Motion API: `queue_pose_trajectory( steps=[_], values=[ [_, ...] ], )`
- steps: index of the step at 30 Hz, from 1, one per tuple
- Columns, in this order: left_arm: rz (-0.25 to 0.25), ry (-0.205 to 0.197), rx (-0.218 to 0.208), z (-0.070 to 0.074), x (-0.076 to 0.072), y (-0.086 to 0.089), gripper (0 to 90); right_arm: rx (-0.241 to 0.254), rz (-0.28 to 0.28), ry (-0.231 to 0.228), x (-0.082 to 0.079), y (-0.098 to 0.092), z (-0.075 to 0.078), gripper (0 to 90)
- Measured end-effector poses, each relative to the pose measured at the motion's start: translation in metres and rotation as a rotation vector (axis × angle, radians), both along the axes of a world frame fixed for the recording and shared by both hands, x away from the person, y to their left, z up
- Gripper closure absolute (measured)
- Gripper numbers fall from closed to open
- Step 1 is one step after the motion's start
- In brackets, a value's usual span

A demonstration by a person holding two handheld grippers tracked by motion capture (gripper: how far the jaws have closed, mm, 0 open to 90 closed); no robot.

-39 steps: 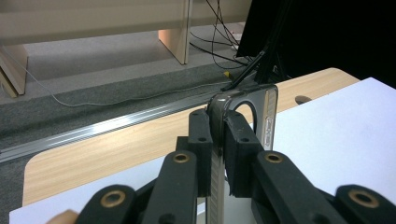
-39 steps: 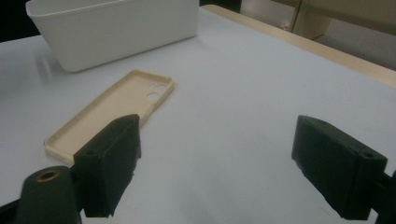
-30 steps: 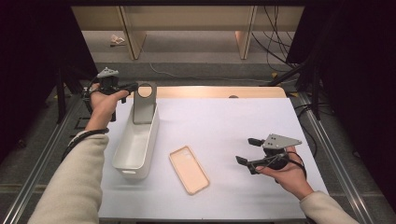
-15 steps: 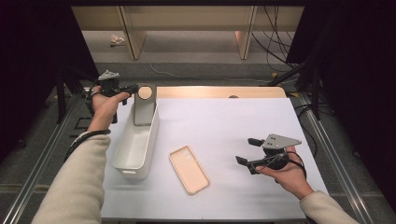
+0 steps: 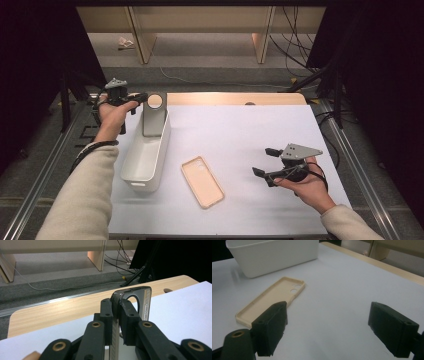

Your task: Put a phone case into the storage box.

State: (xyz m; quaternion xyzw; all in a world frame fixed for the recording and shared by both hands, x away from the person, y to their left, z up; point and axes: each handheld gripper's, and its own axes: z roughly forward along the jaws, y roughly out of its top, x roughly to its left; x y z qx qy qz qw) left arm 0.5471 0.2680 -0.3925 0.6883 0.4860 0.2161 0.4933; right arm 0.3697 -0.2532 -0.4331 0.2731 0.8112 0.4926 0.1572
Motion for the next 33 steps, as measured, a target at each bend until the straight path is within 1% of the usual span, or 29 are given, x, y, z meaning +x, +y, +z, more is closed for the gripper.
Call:
queue_pose_trajectory(
  steps=[5, 9, 11, 14, 20, 23, 24, 25, 28, 33],
  values=[
    [0.005, 0.005, 0.002, -0.004, 0.000, 0.000, 80.0, 0.000, -0.001, 0.000, 0.000, 0.000, 0.000, 16.9],
    [0.010, 0.013, 0.018, -0.007, 0.001, 0.001, 79.0, -0.002, 0.000, 0.000, 0.000, 0.000, 0.000, 16.9],
    [0.012, 0.017, 0.034, -0.008, 0.001, 0.001, 78.7, -0.001, 0.001, 0.000, 0.000, 0.000, 0.000, 16.9],
    [0.020, 0.019, 0.035, -0.009, 0.002, 0.000, 78.1, -0.001, 0.000, 0.000, 0.000, 0.000, 0.000, 16.9],
    [0.033, 0.029, 0.073, -0.008, 0.004, -0.002, 75.7, -0.002, 0.002, -0.001, 0.000, 0.000, 0.000, 16.9],
    [0.046, 0.034, 0.068, -0.008, 0.006, -0.004, 71.3, -0.002, 0.001, -0.001, 0.000, 0.000, 0.000, 16.9],
    [0.059, 0.036, 0.072, -0.008, 0.006, -0.005, 69.6, -0.002, 0.001, -0.001, 0.000, 0.000, 0.000, 16.8],
    [0.065, 0.036, 0.087, -0.008, 0.006, -0.006, 67.7, -0.001, 0.000, -0.001, 0.000, 0.000, 0.000, 16.8],
    [0.076, 0.050, 0.105, -0.007, 0.008, -0.008, 60.8, 0.000, 0.000, -0.001, 0.000, 0.000, 0.000, 16.8],
    [0.108, 0.064, 0.123, -0.005, 0.009, -0.011, 48.8, -0.002, 0.001, 0.000, 0.000, 0.000, 0.000, 16.7]
  ],
)
